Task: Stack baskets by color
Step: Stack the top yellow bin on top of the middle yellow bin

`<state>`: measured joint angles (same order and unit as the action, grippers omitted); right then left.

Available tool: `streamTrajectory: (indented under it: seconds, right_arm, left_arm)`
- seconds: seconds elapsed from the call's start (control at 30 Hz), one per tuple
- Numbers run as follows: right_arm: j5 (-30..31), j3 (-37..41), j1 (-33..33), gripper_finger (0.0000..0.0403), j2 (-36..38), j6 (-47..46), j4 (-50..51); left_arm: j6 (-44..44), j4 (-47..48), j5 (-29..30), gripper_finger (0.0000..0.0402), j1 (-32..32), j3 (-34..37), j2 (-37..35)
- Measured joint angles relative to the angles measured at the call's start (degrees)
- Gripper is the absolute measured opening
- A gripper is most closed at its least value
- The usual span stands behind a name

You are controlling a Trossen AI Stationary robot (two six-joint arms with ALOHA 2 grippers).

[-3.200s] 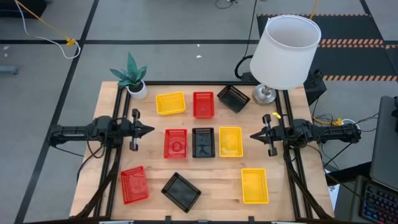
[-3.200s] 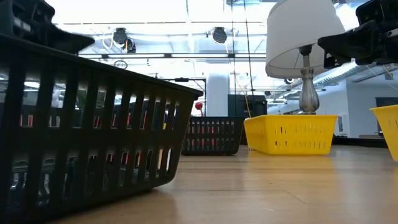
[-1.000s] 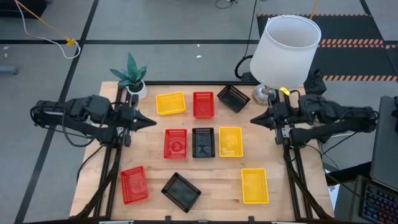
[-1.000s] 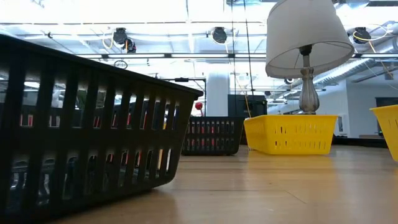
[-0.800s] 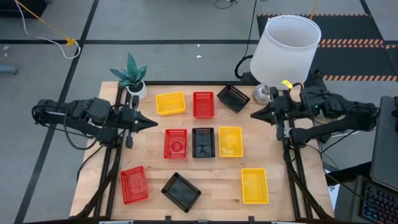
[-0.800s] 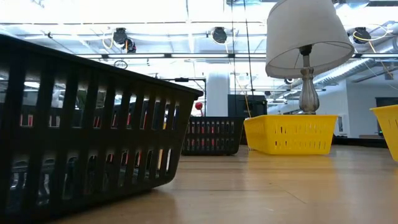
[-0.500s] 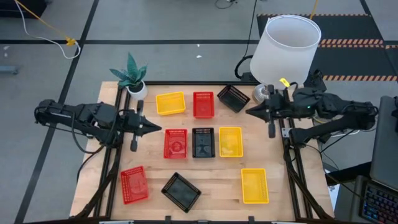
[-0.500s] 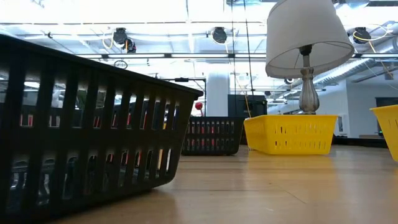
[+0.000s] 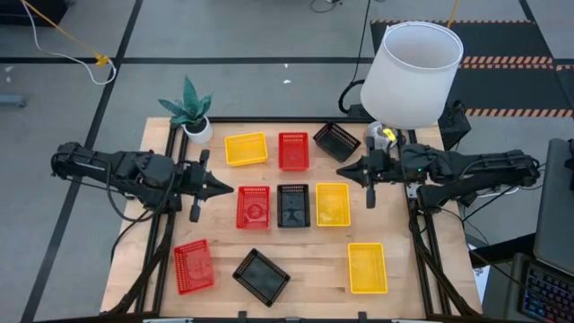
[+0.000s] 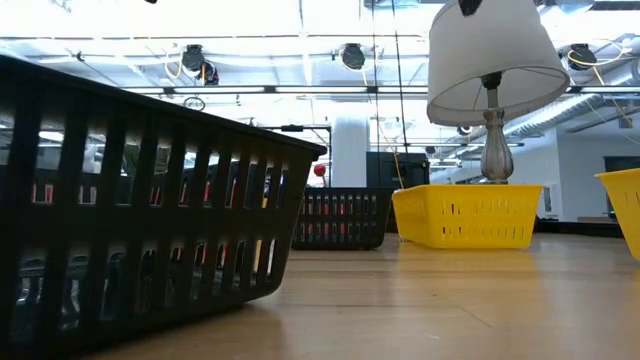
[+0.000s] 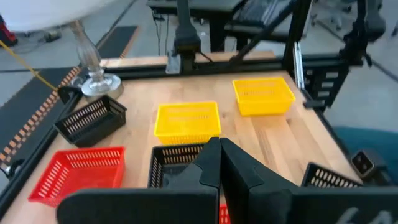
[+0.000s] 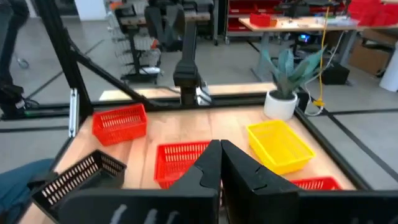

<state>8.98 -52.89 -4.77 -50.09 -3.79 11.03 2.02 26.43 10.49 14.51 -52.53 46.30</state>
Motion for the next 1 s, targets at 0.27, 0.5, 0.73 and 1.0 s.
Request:
streamTrajectory:
  seconds: [0.27,0.5,0.73,1.0]
  right_arm:
    - [0.03,1.84,-0.20,0.0000,-0.21,1.61,-1.83]
    - [0.01,1.49,-0.20,0.0000,-0.20,2.90,-1.79]
    - [0.01,1.43,-0.22,0.0000,-0.20,3.41,-1.54]
    - [0.01,1.43,-0.22,0.0000,-0.20,3.43,0.06]
  left_arm:
    - [-2.70,0.78,3.41,0.0003,1.95,0.00,4.75]
    - [-3.15,0.42,7.70,0.0004,0.37,0.00,8.19]
    - [-1.97,0.75,7.79,0.0017,-1.79,0.00,9.80]
    - [-0.36,0.80,7.90,0.0049,-5.49,0.00,12.42]
